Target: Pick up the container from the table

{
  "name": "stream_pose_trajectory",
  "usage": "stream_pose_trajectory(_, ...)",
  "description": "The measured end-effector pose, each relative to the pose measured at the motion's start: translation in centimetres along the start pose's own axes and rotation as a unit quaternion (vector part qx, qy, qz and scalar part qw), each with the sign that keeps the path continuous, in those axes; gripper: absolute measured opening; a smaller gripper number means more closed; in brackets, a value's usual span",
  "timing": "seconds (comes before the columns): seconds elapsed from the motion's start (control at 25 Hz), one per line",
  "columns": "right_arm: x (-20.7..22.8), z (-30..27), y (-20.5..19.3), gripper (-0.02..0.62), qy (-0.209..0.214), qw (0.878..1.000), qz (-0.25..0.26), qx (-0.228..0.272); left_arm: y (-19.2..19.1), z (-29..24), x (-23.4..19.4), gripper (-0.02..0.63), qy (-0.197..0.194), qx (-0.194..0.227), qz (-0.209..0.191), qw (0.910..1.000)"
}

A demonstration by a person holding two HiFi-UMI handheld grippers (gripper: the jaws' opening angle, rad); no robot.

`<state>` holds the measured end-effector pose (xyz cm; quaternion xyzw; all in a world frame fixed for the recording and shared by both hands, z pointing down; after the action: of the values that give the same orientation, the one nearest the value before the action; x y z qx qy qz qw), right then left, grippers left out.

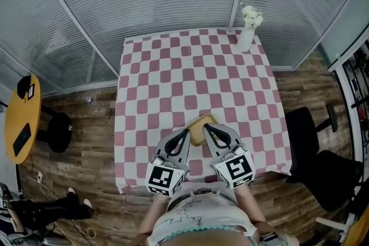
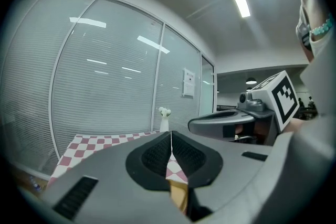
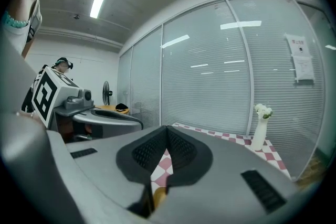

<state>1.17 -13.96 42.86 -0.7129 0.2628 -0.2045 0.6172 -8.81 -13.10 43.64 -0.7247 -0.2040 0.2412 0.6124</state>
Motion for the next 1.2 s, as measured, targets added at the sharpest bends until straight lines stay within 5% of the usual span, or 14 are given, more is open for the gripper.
stream_pose_trajectory(1.2,0.7,0.5,-0.1,-0.006,0.031,0.999,0.012,-0.008,0.4,-1.6,1.8,0.017,0.018,0.003,-0.008,0.9998)
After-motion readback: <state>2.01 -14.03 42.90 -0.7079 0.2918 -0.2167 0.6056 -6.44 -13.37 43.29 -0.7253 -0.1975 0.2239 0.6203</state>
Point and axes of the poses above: the fingertips, and each gripper's own axes: z backward along the fingers, x to its right, y out of its top, the point moved 4 cm from there along z, backward along the fingers, and after that the axes turned 2 degrees about x, right-handed, at the moved point
